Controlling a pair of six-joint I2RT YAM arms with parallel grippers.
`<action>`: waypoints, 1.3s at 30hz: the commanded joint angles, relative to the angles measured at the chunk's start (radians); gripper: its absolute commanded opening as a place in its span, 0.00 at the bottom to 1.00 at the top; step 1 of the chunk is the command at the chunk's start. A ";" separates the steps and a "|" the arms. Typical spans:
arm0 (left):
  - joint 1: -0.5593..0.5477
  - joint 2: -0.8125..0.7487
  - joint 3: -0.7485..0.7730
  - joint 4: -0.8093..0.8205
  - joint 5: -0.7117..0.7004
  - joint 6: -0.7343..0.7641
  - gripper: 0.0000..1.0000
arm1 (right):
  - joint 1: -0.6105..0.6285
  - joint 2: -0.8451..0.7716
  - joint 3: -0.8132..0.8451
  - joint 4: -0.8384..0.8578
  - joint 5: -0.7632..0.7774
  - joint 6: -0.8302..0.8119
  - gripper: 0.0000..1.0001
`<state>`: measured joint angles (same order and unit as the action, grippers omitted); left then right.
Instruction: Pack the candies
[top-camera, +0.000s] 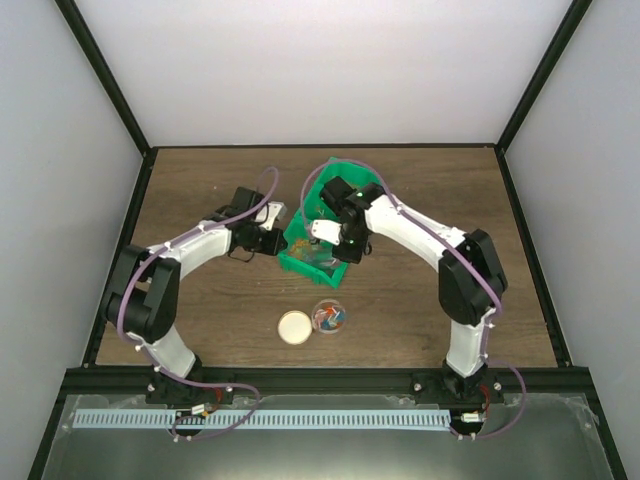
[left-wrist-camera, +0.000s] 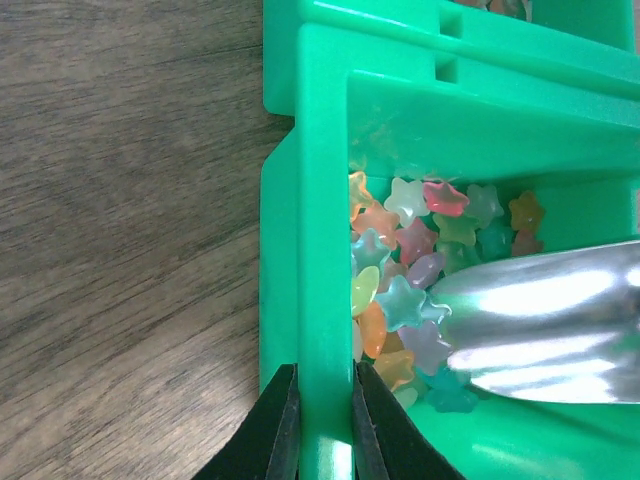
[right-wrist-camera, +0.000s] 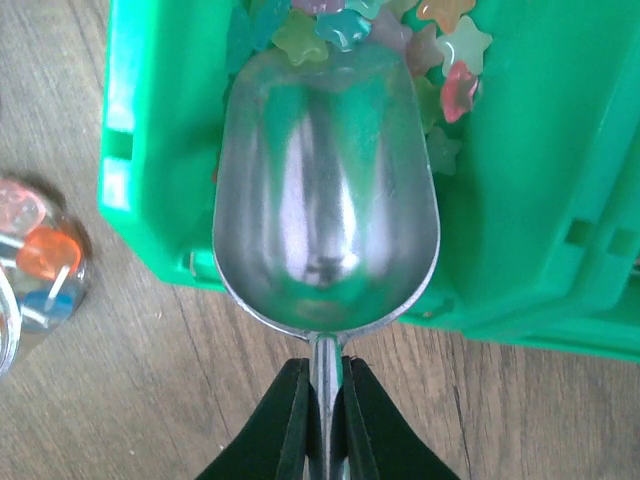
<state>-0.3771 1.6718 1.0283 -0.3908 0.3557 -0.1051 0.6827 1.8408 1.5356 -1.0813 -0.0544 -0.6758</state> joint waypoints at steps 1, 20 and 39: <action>0.000 0.019 0.047 0.037 -0.001 -0.008 0.04 | 0.001 0.112 0.066 -0.083 -0.013 0.053 0.01; 0.001 0.046 0.042 0.030 0.017 -0.005 0.04 | 0.010 0.145 -0.071 0.400 -0.243 0.218 0.01; 0.056 0.052 0.073 0.002 0.010 0.034 0.04 | -0.162 -0.064 -0.409 0.828 -0.521 0.315 0.01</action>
<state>-0.3275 1.7077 1.0618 -0.3973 0.3756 -0.0883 0.5613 1.8339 1.1538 -0.3733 -0.5140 -0.4084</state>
